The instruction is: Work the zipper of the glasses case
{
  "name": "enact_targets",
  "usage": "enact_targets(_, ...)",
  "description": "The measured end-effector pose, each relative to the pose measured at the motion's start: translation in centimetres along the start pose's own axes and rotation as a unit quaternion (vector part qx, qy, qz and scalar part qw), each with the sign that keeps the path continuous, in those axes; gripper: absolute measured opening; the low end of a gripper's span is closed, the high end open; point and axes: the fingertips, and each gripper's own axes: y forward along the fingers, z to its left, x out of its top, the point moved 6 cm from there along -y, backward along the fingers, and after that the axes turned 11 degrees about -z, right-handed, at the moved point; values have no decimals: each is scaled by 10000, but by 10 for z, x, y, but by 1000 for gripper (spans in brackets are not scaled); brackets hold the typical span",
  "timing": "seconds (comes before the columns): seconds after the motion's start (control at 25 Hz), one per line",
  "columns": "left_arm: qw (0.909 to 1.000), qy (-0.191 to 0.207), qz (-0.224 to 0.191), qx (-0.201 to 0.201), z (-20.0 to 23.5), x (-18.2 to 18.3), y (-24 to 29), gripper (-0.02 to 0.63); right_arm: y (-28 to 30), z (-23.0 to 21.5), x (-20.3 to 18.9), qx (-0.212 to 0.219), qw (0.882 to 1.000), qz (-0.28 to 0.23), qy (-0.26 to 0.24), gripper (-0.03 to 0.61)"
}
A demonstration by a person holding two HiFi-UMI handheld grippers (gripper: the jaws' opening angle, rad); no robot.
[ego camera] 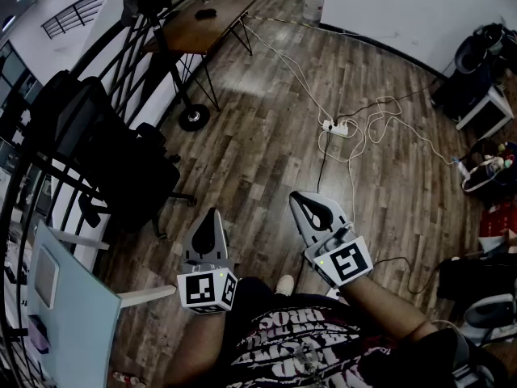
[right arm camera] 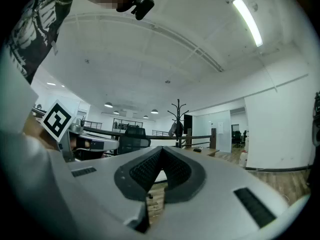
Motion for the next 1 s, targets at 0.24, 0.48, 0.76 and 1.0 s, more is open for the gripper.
enact_targets(0.24, 10000, -37, 45, -38, 11, -3, 14, 6, 19, -14, -12, -45, 9999, 99, 39, -2)
enact_targets(0.48, 9998, -51, 151, -86, 58, -19, 56, 6, 79, -19, -34, 74, 9995, 233, 188, -2)
enact_targets(0.76, 9993, -147, 40, -327, 123, -16, 146, 6, 169, -44, -44, -50, 9995, 307, -6, -2)
enact_targets(1.0, 9963, -514, -64, -680, 148, -6, 198, 6, 223, -56, -42, -311, 9986, 345, -240, -2)
